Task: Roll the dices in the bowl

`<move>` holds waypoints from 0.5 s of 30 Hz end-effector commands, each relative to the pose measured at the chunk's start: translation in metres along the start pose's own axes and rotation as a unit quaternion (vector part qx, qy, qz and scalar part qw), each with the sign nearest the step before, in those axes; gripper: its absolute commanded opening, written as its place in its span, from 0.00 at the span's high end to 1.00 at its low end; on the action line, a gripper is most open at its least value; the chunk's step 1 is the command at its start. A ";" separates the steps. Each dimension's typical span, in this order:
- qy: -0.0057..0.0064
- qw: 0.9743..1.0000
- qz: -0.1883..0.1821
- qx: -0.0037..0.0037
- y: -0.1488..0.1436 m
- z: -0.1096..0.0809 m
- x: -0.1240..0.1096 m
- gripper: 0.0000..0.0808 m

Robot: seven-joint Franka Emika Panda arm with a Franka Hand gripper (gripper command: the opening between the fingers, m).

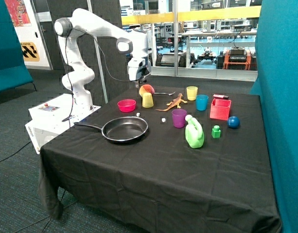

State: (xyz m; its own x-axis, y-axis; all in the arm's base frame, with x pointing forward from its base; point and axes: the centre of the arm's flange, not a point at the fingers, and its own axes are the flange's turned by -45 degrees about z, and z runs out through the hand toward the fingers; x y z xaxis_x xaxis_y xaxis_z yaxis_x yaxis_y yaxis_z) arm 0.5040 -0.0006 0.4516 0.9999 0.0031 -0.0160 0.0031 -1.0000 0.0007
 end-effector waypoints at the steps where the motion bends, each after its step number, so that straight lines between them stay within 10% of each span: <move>1: 0.008 0.997 -0.071 0.000 -0.001 0.002 -0.004 0.00; 3: 0.008 0.998 -0.060 0.000 0.004 0.005 -0.007 0.00; 5: 0.008 0.998 -0.058 0.000 0.007 0.006 -0.009 0.65; 7: 0.008 0.998 -0.057 0.000 0.009 0.008 -0.011 0.86; 15: 0.008 0.999 -0.048 0.000 0.016 0.021 -0.024 0.93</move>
State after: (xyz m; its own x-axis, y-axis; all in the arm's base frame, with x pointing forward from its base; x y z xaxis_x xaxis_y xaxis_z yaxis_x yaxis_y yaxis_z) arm 0.4912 -0.0085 0.4419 0.9965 0.0839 -0.0045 0.0839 -0.9965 -0.0002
